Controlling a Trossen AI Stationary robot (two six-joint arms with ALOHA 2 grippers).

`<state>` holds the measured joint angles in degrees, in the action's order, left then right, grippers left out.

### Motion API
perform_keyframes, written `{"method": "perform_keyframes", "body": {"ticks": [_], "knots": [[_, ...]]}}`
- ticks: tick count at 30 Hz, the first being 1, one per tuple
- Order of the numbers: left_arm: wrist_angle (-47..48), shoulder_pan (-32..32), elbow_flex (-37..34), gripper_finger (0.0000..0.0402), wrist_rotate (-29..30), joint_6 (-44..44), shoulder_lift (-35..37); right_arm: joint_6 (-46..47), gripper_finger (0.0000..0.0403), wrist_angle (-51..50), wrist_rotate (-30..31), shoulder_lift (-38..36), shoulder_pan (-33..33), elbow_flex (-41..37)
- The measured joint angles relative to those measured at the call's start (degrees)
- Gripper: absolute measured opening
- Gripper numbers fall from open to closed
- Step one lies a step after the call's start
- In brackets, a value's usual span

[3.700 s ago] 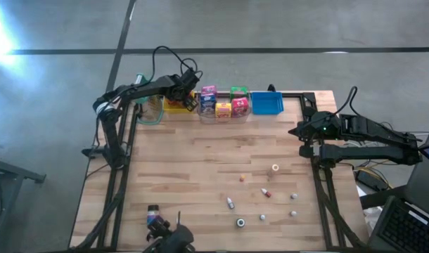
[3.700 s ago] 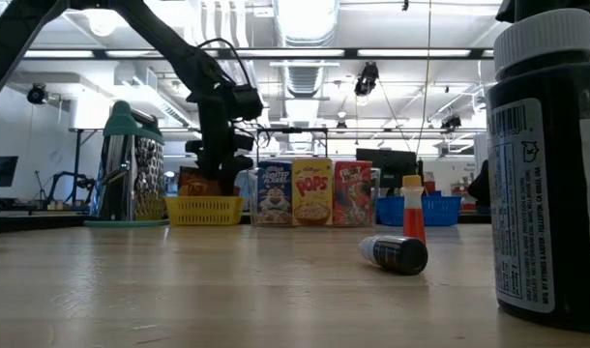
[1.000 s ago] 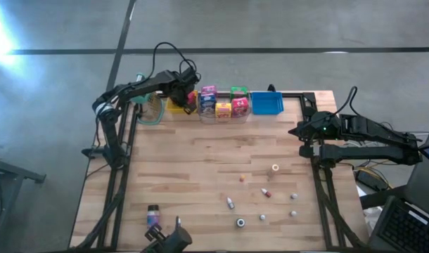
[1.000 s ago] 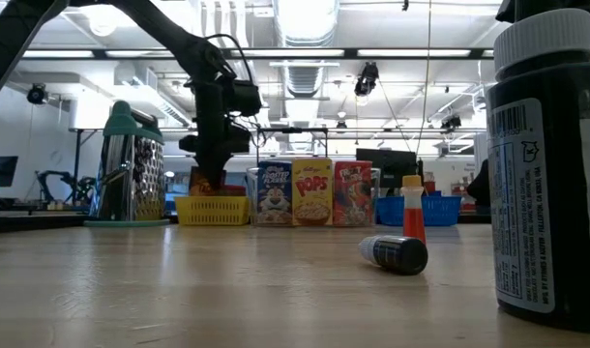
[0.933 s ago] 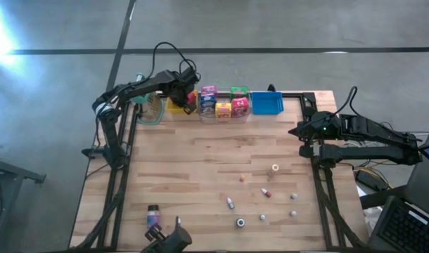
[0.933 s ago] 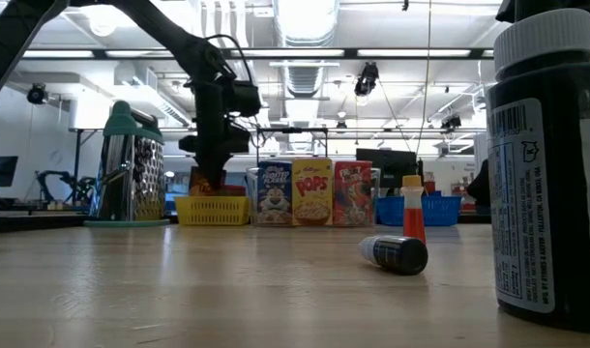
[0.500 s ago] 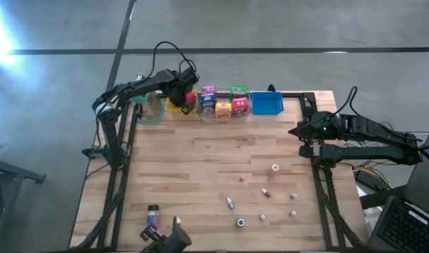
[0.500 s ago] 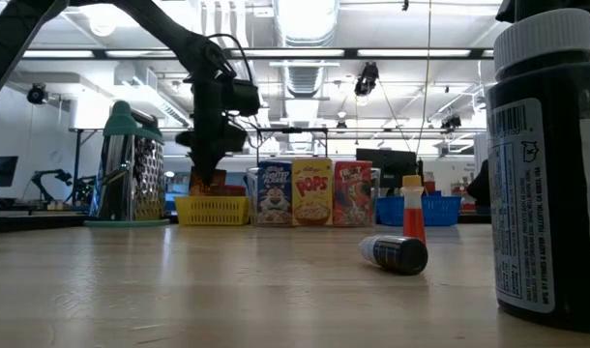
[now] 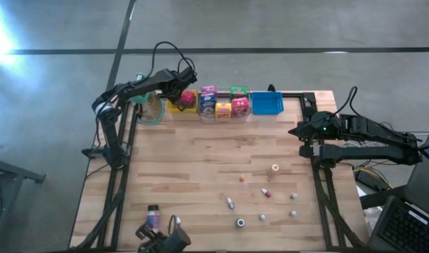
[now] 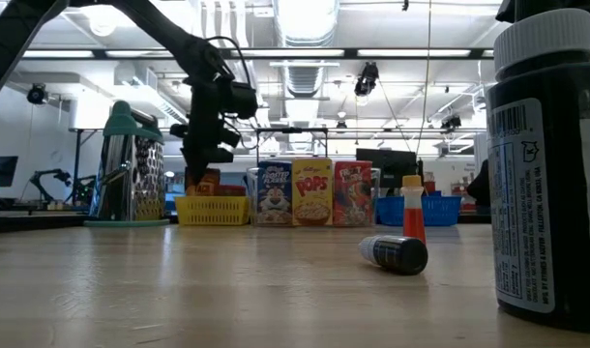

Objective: Pick & Place Kitchen Items
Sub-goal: Put the violet seasoning bottle into the yellow bin

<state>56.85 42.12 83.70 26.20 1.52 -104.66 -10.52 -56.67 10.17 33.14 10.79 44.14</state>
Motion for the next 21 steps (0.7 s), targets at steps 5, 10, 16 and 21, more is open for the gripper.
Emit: {"method": "perform_keyframes", "body": {"ticks": [5,10,16,21], "knots": [[1.6,-0.9,0.0,0.0006,-9.7,0.2,0.0,0.0,0.0008,0.0,0.0,0.0,0.0,0.0],[6.9,-2.8,1.0,0.0003,-13.2,1.7,1.7,0.0,0.0008,0.0,0.0,0.0,0.0,0.0],[10.7,-8.6,0.9,0.0002,-13.1,6.4,10.4,0.0,0.0008,0.0,0.0,0.0,0.0,0.0],[9.0,-16.9,-0.6,0.0002,-13.1,11.7,17.6,0.0,0.0008,0.0,0.0,0.0,0.0,0.0]]}}
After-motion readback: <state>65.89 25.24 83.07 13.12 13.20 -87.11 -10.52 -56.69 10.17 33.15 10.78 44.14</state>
